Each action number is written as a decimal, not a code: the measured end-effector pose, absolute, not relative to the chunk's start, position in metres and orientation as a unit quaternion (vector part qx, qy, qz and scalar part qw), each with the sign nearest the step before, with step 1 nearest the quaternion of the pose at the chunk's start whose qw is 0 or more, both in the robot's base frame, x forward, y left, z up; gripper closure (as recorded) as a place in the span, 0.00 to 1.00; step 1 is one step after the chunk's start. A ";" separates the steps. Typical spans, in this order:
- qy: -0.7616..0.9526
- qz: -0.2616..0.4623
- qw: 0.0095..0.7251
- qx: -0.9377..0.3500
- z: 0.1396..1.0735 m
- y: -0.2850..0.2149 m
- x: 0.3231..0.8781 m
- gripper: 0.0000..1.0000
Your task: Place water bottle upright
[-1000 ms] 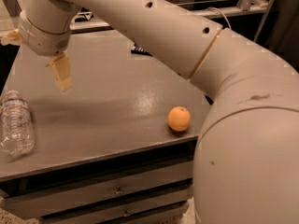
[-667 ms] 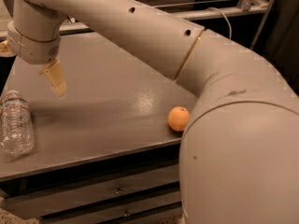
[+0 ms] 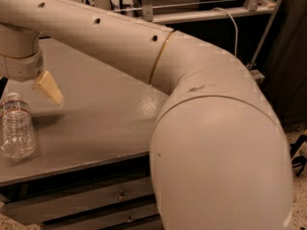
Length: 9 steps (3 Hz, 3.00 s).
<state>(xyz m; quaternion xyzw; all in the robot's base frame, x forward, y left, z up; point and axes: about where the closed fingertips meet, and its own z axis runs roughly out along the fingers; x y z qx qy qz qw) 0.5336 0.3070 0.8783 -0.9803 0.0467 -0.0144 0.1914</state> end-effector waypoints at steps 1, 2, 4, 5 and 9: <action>0.001 -0.032 0.145 -0.989 0.861 0.314 0.532 0.00; -0.031 -0.050 0.103 -0.993 0.848 0.315 0.533 0.00; -0.093 -0.087 0.022 -0.992 0.832 0.305 0.529 0.03; -0.121 -0.098 -0.012 -0.988 0.827 0.296 0.528 0.34; -0.062 -0.107 0.039 -0.991 0.883 0.276 0.561 1.00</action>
Offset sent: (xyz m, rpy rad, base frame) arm 0.0014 0.0077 -0.0409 -0.2898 -0.1467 0.2000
